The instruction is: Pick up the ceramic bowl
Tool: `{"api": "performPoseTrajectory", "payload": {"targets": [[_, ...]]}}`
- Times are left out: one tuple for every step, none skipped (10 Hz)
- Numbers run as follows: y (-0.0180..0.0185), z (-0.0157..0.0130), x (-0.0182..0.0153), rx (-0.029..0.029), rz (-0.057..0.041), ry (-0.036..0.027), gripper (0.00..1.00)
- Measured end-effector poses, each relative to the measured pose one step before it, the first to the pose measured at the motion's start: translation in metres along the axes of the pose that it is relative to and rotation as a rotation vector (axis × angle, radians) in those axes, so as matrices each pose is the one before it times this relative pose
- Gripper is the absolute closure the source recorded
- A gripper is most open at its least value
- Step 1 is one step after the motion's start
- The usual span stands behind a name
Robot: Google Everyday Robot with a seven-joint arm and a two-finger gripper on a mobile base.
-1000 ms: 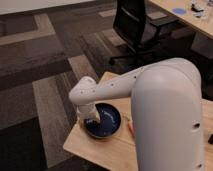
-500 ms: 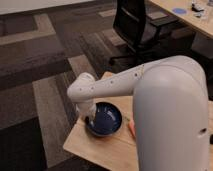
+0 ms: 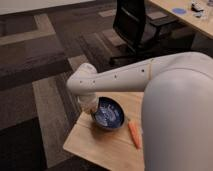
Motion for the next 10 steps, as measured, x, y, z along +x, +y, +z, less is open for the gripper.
{"api": "performPoseTrajectory", "payload": {"targets": [[-0.00642,-0.01318,-0.00457,0.02366,0.01199,-0.0171,1.0],[-0.00187,-0.00991,-0.00333,0.01197,0.00421,-0.01487,1.0],[-0.00353,-0.00797,-0.00356,0.00958,0.00766,-0.0142,1.0],[-0.00123,-0.00661,-0.00175,0.00158,0.00692,-0.0102,1.0],[0.00208,-0.00499,-0.00021,-0.00328,0.00223,-0.00798,1.0],[-0.00038,-0.00118,-0.00026,-0.00016,0.00228,-0.00246,1.0],[-0.00021,-0.0018,0.00169,-0.01202,0.00696,0.00392,1.0],[0.00145,-0.00012,-0.00045,-0.00273,-0.00306,-0.00192,1.0],[0.00129,-0.00014,-0.00007,-0.0014,-0.002,-0.00068,1.0],[0.0,0.00006,0.0,-0.00058,0.00013,-0.00002,1.0]]}}
